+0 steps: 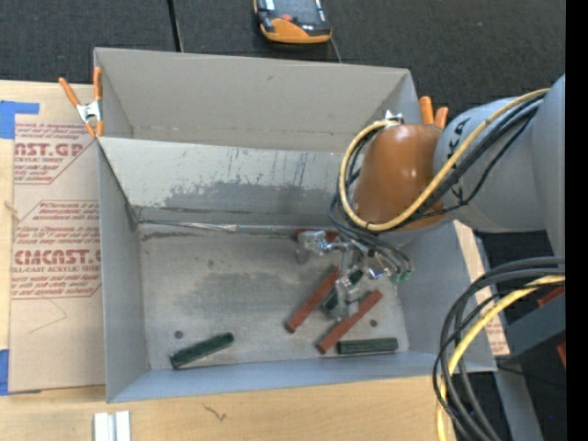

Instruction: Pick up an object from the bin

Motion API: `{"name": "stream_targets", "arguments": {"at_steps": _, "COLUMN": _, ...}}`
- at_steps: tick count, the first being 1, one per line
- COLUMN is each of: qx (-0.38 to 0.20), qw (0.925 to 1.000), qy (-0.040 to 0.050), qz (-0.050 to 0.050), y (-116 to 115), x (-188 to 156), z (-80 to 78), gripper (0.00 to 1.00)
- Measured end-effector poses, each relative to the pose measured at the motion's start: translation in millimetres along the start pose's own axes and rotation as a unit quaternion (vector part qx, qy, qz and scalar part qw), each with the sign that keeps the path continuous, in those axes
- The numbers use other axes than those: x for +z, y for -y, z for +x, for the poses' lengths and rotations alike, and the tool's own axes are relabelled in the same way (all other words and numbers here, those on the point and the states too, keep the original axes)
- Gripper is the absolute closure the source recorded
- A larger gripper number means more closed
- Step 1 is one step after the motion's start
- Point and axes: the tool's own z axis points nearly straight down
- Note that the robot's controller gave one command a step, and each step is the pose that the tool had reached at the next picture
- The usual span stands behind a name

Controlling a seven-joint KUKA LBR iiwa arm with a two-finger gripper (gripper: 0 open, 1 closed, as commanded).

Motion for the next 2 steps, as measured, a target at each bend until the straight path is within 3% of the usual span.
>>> {"name": "stream_targets", "arguments": {"at_steps": 1, "qx": -0.121, "qw": 0.9926, "qy": 0.0023, "qz": 0.002, "y": -5.5, "x": 8.4, "z": -5.0, "gripper": 1.00}}
{"name": "stream_targets", "arguments": {"at_steps": 2, "qx": -0.121, "qw": 0.9927, "qy": 0.0022, "qz": 0.002, "y": -5.5, "x": 8.4, "z": -5.0, "gripper": 1.00}}
